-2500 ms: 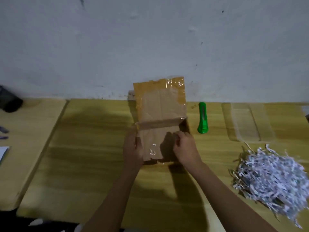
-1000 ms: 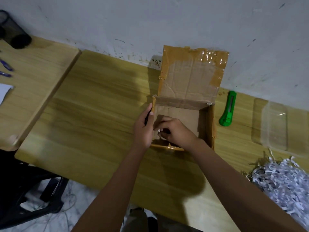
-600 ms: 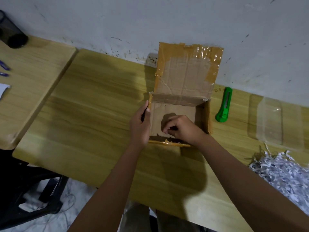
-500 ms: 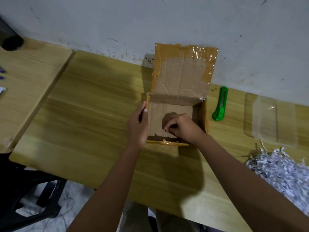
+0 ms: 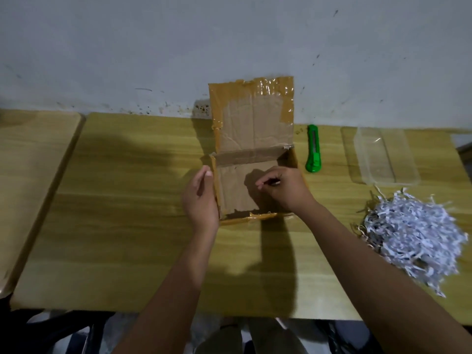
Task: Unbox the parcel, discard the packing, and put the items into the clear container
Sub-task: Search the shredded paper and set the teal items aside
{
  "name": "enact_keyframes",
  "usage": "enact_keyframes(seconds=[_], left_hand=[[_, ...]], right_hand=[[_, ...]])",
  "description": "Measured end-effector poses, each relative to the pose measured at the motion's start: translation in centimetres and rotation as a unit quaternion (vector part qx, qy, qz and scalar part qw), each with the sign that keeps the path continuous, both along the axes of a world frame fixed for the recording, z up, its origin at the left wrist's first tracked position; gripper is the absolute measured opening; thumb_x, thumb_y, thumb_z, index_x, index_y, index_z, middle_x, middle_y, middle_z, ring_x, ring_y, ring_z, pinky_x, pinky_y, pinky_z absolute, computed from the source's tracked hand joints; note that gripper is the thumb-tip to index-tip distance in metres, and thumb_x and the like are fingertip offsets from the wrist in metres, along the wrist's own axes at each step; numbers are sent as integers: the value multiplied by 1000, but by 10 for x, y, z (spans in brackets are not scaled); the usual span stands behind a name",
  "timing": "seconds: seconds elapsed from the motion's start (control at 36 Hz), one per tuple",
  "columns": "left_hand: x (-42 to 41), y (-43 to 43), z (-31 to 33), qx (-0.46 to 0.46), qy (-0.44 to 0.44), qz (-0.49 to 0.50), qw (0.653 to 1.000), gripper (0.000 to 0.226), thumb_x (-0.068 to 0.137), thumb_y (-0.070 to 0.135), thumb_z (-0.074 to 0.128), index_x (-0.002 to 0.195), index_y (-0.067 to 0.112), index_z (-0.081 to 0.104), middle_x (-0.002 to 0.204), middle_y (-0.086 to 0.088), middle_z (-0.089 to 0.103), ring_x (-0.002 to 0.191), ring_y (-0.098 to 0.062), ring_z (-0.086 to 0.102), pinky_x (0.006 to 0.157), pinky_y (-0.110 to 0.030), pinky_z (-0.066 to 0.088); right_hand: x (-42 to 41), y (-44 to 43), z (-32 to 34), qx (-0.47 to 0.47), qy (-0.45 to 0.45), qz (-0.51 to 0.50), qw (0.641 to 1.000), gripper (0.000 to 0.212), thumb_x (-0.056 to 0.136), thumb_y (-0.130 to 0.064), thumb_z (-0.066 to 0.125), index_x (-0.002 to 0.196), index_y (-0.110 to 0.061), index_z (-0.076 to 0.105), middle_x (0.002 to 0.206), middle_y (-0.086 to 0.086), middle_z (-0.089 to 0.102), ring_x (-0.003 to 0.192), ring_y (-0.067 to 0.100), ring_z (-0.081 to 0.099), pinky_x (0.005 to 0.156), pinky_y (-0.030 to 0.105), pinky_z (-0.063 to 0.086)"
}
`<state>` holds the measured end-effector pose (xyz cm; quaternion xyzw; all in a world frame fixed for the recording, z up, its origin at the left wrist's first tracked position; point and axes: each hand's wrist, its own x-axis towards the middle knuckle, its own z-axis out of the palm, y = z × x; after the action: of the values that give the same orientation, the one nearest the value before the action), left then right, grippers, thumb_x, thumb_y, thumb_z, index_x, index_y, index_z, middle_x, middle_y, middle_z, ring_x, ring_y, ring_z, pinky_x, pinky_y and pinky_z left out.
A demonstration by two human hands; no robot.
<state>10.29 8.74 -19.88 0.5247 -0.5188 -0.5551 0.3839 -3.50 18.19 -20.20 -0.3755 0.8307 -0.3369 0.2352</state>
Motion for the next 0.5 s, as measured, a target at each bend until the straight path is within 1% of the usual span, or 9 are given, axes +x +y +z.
enact_keyframes(seconds=[0.08,0.17,0.22,0.28,0.33,0.36,0.42,0.47,0.5], left_hand=[[-3,-5,13,3,22,0,1000,26,88,16,58,113,10,64,113,-3,67,103,-8,62,93,-22,48],[-14,-5,26,4,32,-23,999,26,88,17,58,113,11,64,113,-2,67,104,-9,63,94,-25,49],[-25,1,34,14,80,-59,995,23,87,14,58,110,14,64,112,-3,66,106,-13,63,93,-25,49],[-39,12,42,14,115,-122,986,21,88,9,56,105,21,63,110,-1,65,106,-11,62,91,-20,50],[-56,26,47,-14,100,-194,976,23,88,9,55,105,23,62,107,4,65,102,-4,62,88,-14,49],[-66,35,47,-23,92,-227,969,23,89,9,55,107,20,62,106,5,65,99,-2,62,86,-12,48],[-85,54,43,-36,62,-292,954,24,90,7,54,111,13,62,106,4,64,96,-2,61,83,-7,46],[-102,79,36,-45,6,-367,929,25,91,8,52,113,9,61,108,2,63,99,-7,59,80,-3,44],[-109,92,31,-63,-24,-401,913,25,91,9,51,113,9,62,110,0,64,101,-10,60,82,-7,45]], right_hand=[[1,6,6,-27,-3,-26,999,10,77,-3,70,80,-11,74,93,5,71,90,16,64,90,31,52],[1,15,18,-54,2,-47,997,10,76,0,70,82,-7,75,92,10,71,86,15,63,86,26,52],[-2,24,25,-70,13,-68,995,9,75,1,70,81,-5,74,91,10,70,84,14,62,83,15,49],[-8,38,32,-81,19,-97,992,9,76,1,70,82,-4,74,89,6,69,82,11,60,77,2,44],[-15,56,38,-93,25,-135,986,8,75,0,71,82,-4,74,85,3,67,78,11,62,75,6,47],[-20,67,39,-101,27,-158,982,8,75,1,71,81,-4,74,84,4,68,76,14,63,74,11,51],[-29,89,41,-114,27,-210,971,7,74,3,72,80,-1,73,81,10,69,70,14,63,66,11,51],[-39,114,39,-109,30,-266,957,7,74,4,70,77,-2,73,78,10,68,62,-1,59,60,10,49],[-44,127,37,-104,29,-293,950,8,75,5,69,77,-3,72,77,8,67,60,-5,58,59,11,48]])
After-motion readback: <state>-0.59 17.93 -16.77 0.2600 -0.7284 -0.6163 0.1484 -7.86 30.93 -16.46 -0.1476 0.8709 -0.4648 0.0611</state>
